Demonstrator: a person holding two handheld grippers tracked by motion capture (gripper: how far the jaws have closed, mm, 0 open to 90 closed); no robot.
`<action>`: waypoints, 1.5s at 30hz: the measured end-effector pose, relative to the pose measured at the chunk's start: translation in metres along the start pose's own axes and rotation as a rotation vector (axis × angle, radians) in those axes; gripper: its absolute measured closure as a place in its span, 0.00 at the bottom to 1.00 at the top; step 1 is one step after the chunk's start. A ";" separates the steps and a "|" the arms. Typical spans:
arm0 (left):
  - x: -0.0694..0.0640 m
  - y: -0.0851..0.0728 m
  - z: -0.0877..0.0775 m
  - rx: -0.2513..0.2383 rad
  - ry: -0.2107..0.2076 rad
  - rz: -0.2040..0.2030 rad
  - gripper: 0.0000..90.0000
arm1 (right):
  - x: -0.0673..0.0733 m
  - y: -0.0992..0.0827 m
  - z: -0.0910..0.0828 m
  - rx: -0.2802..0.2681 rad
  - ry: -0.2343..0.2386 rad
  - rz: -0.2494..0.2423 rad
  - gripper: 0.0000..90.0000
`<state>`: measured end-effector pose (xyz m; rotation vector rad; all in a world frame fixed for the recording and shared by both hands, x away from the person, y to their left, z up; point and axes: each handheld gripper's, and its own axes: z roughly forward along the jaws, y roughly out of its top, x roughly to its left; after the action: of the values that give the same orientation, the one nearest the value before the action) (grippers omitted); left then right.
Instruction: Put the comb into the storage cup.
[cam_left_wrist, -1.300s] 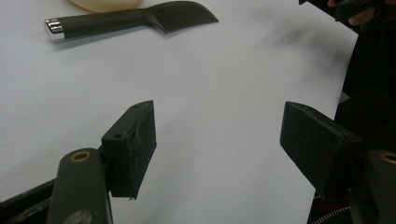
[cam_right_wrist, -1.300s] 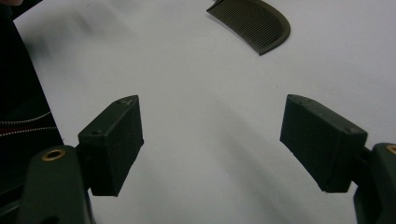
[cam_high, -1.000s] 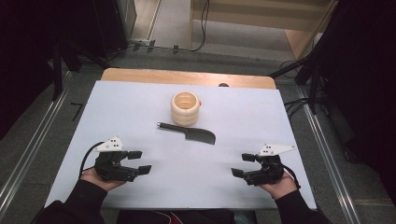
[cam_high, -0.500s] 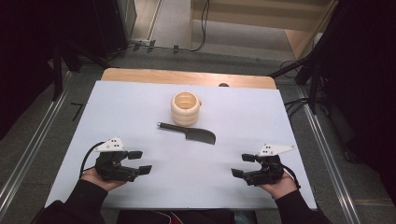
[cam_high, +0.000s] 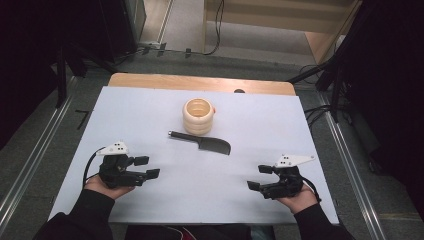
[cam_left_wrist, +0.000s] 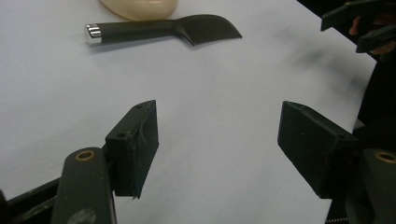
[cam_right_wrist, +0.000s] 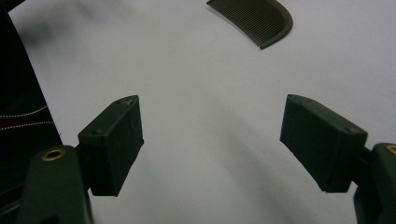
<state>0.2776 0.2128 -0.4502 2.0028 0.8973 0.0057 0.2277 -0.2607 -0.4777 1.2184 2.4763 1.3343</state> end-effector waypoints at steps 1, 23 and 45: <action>0.002 0.003 0.001 0.005 0.016 0.010 0.33 | 0.000 0.000 0.000 0.001 0.000 -0.001 0.21; 0.020 0.045 0.042 0.016 0.079 0.022 0.31 | -0.001 0.000 0.000 0.010 -0.010 0.002 0.21; 0.046 0.082 0.077 0.050 0.107 0.003 0.33 | -0.001 0.000 0.001 0.010 -0.006 0.004 0.21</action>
<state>0.3854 0.1565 -0.4495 2.0660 0.9702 0.0943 0.2287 -0.2602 -0.4785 1.2276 2.4811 1.3188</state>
